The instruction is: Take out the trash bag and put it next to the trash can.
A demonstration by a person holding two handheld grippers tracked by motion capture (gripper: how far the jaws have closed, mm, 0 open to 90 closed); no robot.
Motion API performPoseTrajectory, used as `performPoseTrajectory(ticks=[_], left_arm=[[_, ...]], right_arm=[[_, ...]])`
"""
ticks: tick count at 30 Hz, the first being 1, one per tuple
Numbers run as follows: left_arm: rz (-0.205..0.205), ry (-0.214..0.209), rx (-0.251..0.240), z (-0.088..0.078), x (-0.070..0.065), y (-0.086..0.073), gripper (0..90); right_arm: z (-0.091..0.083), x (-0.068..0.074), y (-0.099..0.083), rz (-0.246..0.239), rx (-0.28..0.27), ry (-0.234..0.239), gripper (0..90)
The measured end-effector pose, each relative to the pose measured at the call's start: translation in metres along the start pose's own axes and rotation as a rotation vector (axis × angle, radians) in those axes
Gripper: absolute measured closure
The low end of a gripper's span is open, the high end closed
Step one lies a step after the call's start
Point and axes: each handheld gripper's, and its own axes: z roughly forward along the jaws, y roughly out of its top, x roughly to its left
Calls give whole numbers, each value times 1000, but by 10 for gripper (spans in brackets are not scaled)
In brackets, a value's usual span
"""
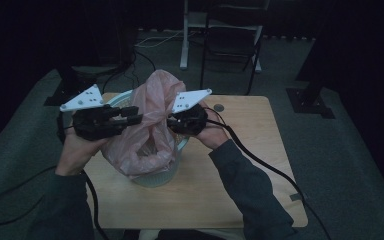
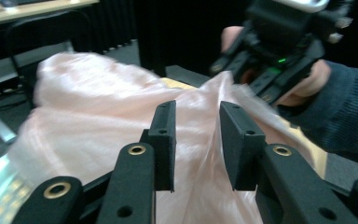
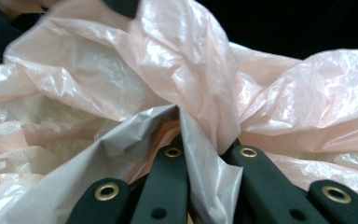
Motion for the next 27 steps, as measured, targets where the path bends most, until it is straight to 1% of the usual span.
performPoseTrajectory(ticks=[3, 5, 6, 9, 11, 12, 14, 17, 18, 19, 21, 23, 25, 27], left_arm=[[-29, 23, -19, -11, 6, -5, 633], [-52, 27, -44, -18, 11, -9, 614], [-60, 44, -53, -21, 13, -11, 612], [-104, 88, -79, -31, 21, -16, 603], [-116, 141, -60, -34, 25, -19, 598], [-118, 150, -52, -35, 26, -20, 592], [-121, 170, -30, -33, 27, -24, 583], [-123, 189, -5, -29, 29, -29, 567], [-129, 189, 1, -27, 29, -31, 564], [-132, 186, 6, -25, 30, -33, 561], [-134, 195, 21, -20, 30, -37, 554], [-137, 193, 28, -17, 30, -40, 548], [-143, 193, 28, -15, 30, -43, 544], [-149, 186, 20, -14, 31, -45, 541]], right_arm=[[-6, 1, 2, -4, -18, 2, 884], [-10, 2, 3, -4, -29, 4, 883], [-12, 2, 3, -5, -36, 6, 883], [-18, 1, 0, 9, -56, 11, 882], [-23, -3, -2, 26, -87, 16, 882], [-26, -4, -2, 34, -100, 17, 882], [-29, -4, -1, 33, -113, 14, 882], [-36, -3, 2, 26, -146, 10, 880], [-38, -3, 3, 24, -154, 10, 879], [-39, -2, 3, 25, -151, 11, 879], [-40, -1, 3, 21, -139, 9, 877], [-40, 0, 2, 19, -134, 17, 876], [-37, 2, 1, 3, -111, 12, 876], [-33, 5, 0, -7, -89, 25, 875]])
